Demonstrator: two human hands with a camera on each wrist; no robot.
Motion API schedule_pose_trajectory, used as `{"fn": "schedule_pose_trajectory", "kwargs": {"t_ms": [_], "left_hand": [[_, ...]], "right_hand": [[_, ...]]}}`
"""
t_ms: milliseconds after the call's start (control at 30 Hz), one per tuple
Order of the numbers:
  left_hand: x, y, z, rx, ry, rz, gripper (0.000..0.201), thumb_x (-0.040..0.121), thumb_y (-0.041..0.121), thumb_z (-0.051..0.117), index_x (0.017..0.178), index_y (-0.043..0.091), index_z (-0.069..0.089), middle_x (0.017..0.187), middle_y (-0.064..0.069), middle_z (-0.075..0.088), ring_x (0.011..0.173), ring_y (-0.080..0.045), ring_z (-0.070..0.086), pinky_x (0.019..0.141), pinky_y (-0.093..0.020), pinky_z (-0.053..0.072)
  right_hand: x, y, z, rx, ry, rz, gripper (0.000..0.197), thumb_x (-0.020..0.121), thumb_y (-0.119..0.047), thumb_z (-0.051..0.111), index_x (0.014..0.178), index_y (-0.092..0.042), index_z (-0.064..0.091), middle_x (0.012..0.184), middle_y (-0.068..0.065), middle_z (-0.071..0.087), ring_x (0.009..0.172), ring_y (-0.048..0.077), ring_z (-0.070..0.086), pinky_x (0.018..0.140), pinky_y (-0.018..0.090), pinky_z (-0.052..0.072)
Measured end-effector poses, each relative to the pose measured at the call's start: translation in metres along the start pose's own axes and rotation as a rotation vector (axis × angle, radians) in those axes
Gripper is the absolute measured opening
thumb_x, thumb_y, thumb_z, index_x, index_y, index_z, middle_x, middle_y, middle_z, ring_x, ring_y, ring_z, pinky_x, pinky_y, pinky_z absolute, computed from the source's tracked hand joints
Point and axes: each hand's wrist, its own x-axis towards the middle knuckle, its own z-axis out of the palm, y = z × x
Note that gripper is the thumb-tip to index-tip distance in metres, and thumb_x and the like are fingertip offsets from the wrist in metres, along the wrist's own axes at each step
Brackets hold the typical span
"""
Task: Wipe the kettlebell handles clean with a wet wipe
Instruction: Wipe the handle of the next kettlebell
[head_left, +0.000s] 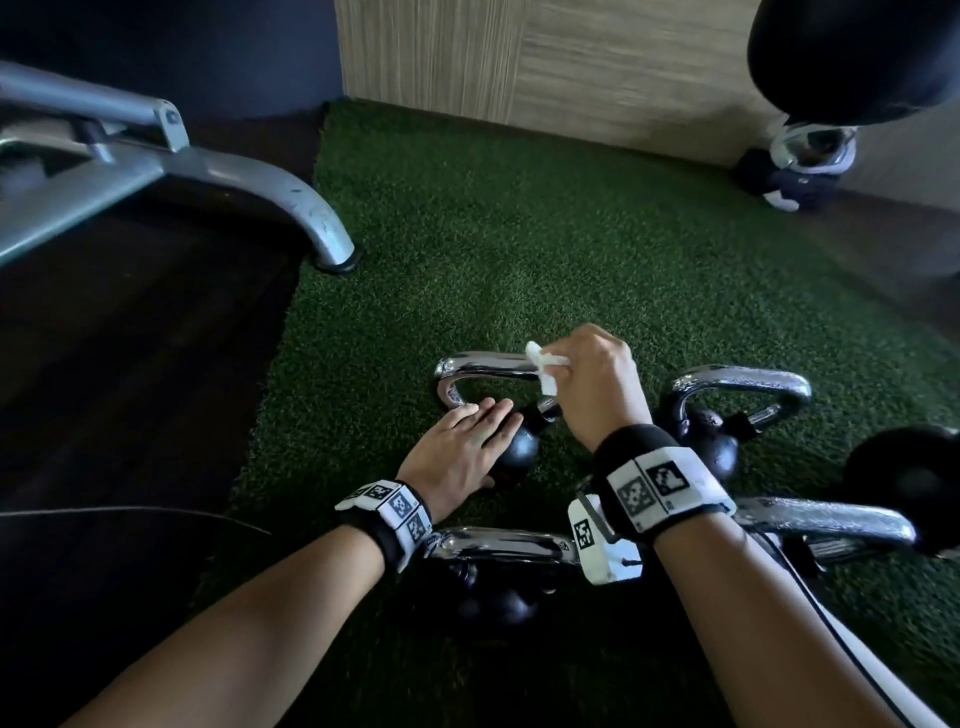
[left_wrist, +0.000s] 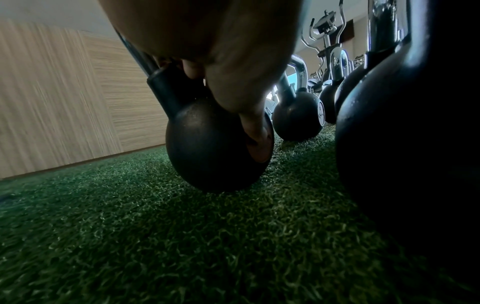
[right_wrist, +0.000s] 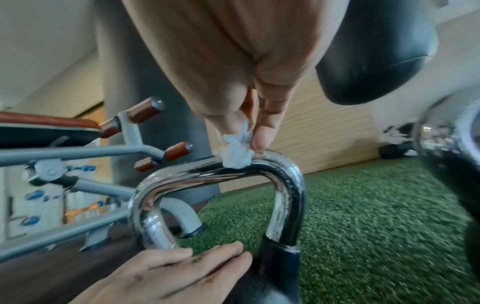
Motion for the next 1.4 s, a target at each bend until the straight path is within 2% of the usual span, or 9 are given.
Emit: {"fn": "schedule_pose_trajectory", "kwargs": {"t_ms": [133,267,467,700,800,900,1000,1267,1400], "left_hand": [[0.002,0.0,-0.003,-0.05,-0.011,-0.008,0.091,0.096,0.053,0.058,0.163,0.016,0.008,0.172,-0.005,0.008,0.157,-0.023,0.016,0.125,-0.036,0.014],[0.002,0.0,-0.004,-0.067,-0.015,-0.009,0.091,0.097,0.052,0.058,0.163,0.017,0.007,0.172,-0.004,0.005,0.158,-0.022,0.013,0.125,-0.036,0.014],[0.002,0.0,-0.008,-0.074,-0.02,-0.001,0.089,0.099,0.053,0.053,0.163,0.018,0.003,0.172,-0.002,0.0,0.159,-0.02,0.008,0.125,-0.036,0.013],[0.002,0.0,-0.007,-0.073,-0.029,-0.007,0.089,0.1,0.051,0.052,0.163,0.019,0.0,0.172,-0.002,-0.003,0.159,-0.02,0.007,0.125,-0.035,0.011],[0.0,0.0,-0.008,-0.104,-0.037,-0.012,0.089,0.1,0.05,0.053,0.164,0.019,0.0,0.172,-0.003,-0.001,0.159,-0.021,0.006,0.125,-0.036,0.009],[0.0,0.0,-0.01,-0.113,-0.055,-0.006,0.089,0.1,0.049,0.053,0.164,0.018,-0.001,0.172,-0.004,-0.003,0.159,-0.023,0.004,0.126,-0.037,0.006],[0.002,0.0,-0.013,-0.105,-0.065,-0.001,0.092,0.098,0.05,0.057,0.164,0.019,0.0,0.172,-0.004,-0.001,0.159,-0.024,0.006,0.125,-0.038,0.008],[0.003,-0.007,-0.038,-0.271,-0.059,0.018,0.084,0.093,0.035,0.063,0.162,0.021,0.016,0.171,-0.007,0.016,0.155,-0.023,0.024,0.124,-0.04,0.021],[-0.001,-0.015,-0.072,-0.553,-0.142,-0.062,0.054,0.102,0.02,0.049,0.155,0.024,0.041,0.165,-0.001,0.033,0.147,-0.018,0.041,0.124,-0.033,0.025]], "right_hand": [[0.006,0.011,-0.007,-0.016,0.004,0.067,0.019,0.092,0.003,0.065,0.096,-0.007,0.081,0.1,0.011,0.072,0.089,0.023,0.065,0.07,0.018,0.04],[0.009,0.011,-0.003,0.069,-0.028,-0.031,0.021,0.094,-0.001,0.067,0.105,-0.012,0.081,0.103,0.003,0.073,0.086,0.01,0.059,0.068,-0.003,0.033],[0.012,0.034,-0.004,0.172,-0.015,0.33,0.026,0.093,-0.006,0.063,0.105,-0.02,0.082,0.104,0.009,0.078,0.086,0.02,0.067,0.072,0.02,0.042],[-0.002,0.052,0.003,0.344,0.02,0.441,0.018,0.088,-0.018,0.074,0.102,-0.026,0.082,0.092,0.003,0.08,0.086,0.024,0.075,0.079,0.034,0.059],[0.001,0.065,0.013,0.606,-0.037,0.609,0.022,0.086,0.0,0.071,0.092,-0.019,0.081,0.091,0.011,0.078,0.084,0.029,0.076,0.084,0.043,0.063],[-0.001,0.065,0.022,0.935,-0.114,0.772,0.026,0.09,0.021,0.058,0.107,0.004,0.068,0.099,0.018,0.07,0.078,0.025,0.068,0.067,0.032,0.065],[-0.007,0.057,0.034,1.001,-0.155,0.853,0.034,0.088,0.026,0.054,0.113,0.003,0.055,0.091,0.016,0.065,0.076,0.024,0.065,0.065,0.031,0.062],[-0.009,0.068,0.012,0.862,-0.318,0.862,0.023,0.093,0.019,0.055,0.114,0.016,0.062,0.063,0.015,0.071,0.053,0.02,0.07,0.047,0.028,0.06],[-0.018,0.055,-0.022,0.703,-0.391,0.687,0.013,0.087,0.009,0.072,0.097,0.001,0.076,0.087,0.024,0.075,0.063,0.02,0.072,0.057,0.027,0.063]]}}
